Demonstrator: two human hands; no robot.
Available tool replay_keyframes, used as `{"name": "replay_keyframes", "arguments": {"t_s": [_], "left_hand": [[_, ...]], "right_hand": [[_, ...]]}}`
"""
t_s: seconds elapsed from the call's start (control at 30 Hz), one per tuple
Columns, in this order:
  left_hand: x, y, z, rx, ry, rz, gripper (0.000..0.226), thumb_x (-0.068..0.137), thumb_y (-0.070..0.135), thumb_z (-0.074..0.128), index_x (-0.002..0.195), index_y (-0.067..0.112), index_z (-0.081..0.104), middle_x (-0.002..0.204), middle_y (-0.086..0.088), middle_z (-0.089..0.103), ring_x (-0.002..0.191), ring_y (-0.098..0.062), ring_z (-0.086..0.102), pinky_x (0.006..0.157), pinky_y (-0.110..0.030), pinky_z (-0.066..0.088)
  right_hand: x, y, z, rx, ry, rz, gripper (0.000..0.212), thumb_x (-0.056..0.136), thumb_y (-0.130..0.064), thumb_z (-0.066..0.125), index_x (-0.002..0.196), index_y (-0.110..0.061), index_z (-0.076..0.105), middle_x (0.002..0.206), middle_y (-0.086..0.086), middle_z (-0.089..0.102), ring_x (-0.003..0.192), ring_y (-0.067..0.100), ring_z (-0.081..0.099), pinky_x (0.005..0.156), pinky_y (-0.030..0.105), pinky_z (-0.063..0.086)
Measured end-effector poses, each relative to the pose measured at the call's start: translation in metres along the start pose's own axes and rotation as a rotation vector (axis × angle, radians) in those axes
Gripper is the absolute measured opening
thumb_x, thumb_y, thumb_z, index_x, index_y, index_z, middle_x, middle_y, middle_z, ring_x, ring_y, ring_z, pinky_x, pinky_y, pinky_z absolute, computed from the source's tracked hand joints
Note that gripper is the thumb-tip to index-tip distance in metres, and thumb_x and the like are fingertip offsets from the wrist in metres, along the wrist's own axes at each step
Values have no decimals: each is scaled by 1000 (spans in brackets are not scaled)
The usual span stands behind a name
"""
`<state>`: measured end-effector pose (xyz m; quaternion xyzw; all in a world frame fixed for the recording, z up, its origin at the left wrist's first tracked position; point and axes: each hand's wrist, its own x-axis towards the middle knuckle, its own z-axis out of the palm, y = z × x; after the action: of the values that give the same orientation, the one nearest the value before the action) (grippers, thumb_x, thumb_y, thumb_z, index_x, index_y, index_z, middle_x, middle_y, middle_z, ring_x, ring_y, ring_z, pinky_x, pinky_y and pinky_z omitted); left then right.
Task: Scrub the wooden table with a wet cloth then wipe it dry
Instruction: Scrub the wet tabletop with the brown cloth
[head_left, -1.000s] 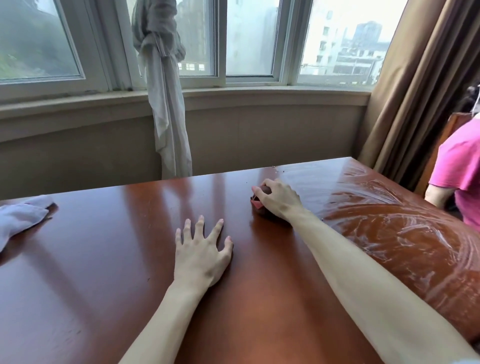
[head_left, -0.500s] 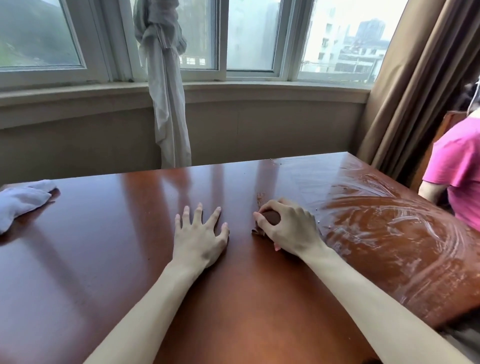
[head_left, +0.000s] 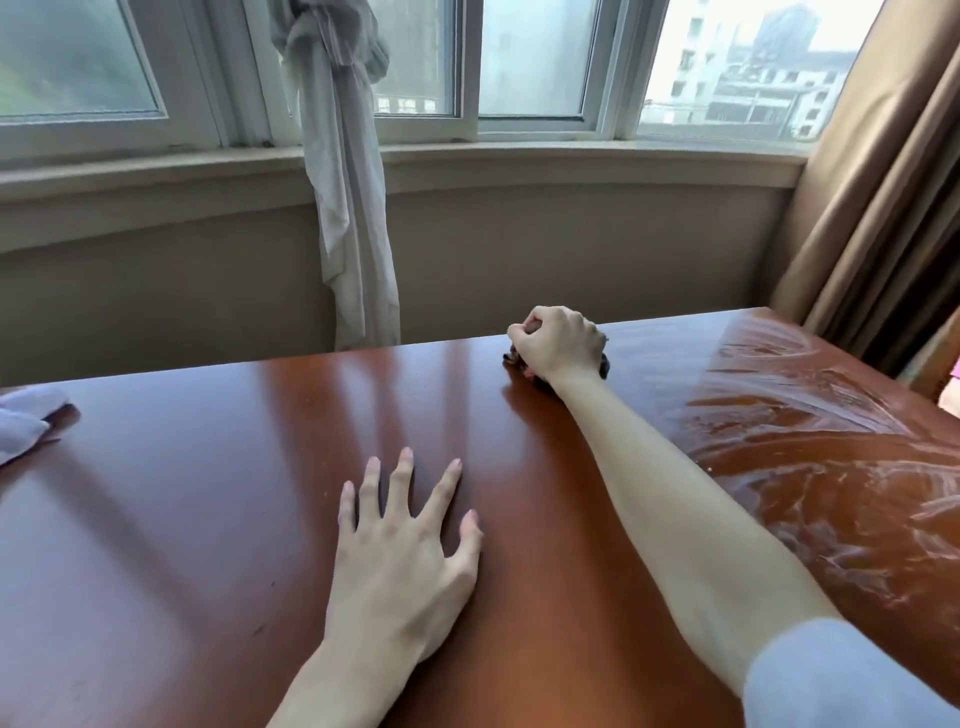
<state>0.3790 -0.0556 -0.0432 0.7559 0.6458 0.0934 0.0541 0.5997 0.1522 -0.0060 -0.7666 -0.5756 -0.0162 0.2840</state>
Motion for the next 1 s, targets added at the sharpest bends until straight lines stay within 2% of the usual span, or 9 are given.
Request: {"name": "replay_keyframes", "arguments": {"t_s": [0.17,0.33,0.47,0.53,0.63,0.77,0.9,1.0], "left_hand": [[0,0,-2,-29,-20,8,68,90,66,9,156,52,6,169,2,5,155,-26,-5,125,-47,-4],[3,0,-7,-16,-76,24,61,98,64,25,157,49,18,168,-4,11,154,-33,6,125,-49,2],[16,-9,-34,-62,-179,60,58,99,60,33,154,43,32,162,-10,29,144,-37,29,120,-45,23],[20,-20,-44,-56,-152,52,58,99,58,34,154,41,33,158,-12,33,143,-35,32,118,-45,28],[20,-38,-40,37,-52,26,59,98,62,33,154,43,31,163,-11,26,150,-34,20,122,-51,17],[21,-61,-25,16,-70,23,61,97,66,29,154,47,26,166,-8,17,153,-33,8,123,-53,7],[23,-70,-10,-22,-36,29,65,93,69,21,155,49,20,167,-4,15,154,-30,6,124,-52,3],[21,-68,-9,-6,-17,26,74,85,71,9,156,51,14,167,-1,12,154,-27,2,125,-50,0]], "right_hand": [[-57,2,-28,0,-62,-49,22,82,-44,61,88,-29,75,98,-1,71,97,31,66,77,32,41],[-178,4,-90,-17,-210,-222,30,85,-60,53,99,-41,71,98,-9,69,98,22,66,81,33,46],[-281,-6,-124,8,-219,-402,42,82,-70,47,113,-47,65,95,-12,62,98,12,64,81,33,52],[-304,-10,-124,33,-199,-434,42,82,-69,50,115,-47,62,99,-14,58,100,9,58,78,31,48],[-296,-13,-113,27,-131,-426,36,81,-63,52,109,-43,64,98,-13,59,95,10,61,76,32,52],[-242,-21,-80,13,-81,-400,36,75,-58,55,99,-35,69,87,-7,63,83,18,67,72,34,55],[-160,-33,-42,-10,-103,-355,35,72,-58,63,91,-31,71,88,-6,66,83,25,68,75,33,51],[-101,-42,-13,-25,-115,-343,26,73,-55,66,79,-30,60,90,-4,67,86,29,66,73,34,44]]}}
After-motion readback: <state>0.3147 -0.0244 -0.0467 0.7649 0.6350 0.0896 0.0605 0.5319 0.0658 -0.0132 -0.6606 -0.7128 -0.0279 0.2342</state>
